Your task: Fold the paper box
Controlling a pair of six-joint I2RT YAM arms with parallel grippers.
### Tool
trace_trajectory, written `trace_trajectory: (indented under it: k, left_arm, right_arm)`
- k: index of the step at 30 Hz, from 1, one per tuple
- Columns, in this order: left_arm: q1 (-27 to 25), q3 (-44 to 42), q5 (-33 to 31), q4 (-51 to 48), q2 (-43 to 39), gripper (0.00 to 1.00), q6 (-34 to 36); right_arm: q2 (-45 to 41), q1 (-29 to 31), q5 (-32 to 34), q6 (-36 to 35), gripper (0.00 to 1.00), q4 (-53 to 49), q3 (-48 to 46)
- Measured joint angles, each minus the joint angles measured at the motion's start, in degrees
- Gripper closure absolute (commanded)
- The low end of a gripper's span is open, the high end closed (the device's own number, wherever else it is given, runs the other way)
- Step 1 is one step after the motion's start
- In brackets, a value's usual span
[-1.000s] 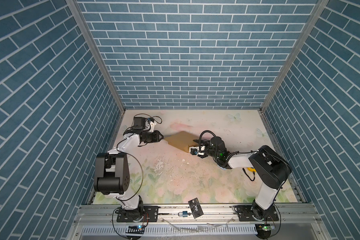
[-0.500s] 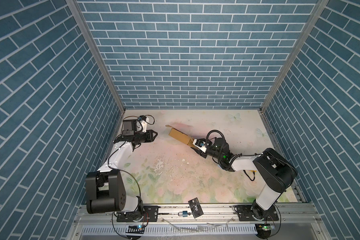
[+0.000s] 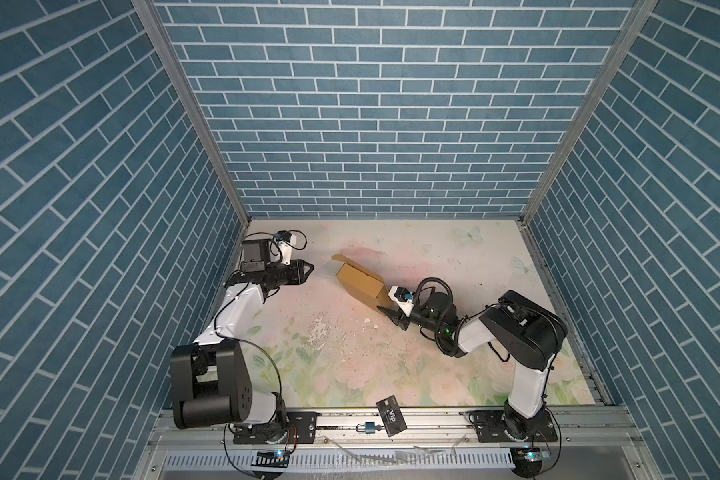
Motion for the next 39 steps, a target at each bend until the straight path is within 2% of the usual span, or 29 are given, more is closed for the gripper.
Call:
trace_trajectory:
  k: [6,23,34,39]
  left_arm:
    - [0.0,0.0,1.9,0.0,0.0,0.61,1.0]
    - [0.0,0.0,3.9,1.2,0.6,0.61,0.5]
    - [0.0,0.0,4.2,1.3,1.4,0.61,0.3]
    - [0.0,0.0,4.2,1.3,1.4,0.61,0.3]
  right_arm:
    - [2.4,0.3,0.8,0.4,0.44,4.2,-0.5]
    - [2.6,0.6,4.4,0.5,0.29,4.5,1.3]
    - [2.6,-0.5,5.2,1.5,0.3,4.7,3.9]
    - [2.5,-0.6,5.6,1.4,0.37,4.7,4.0]
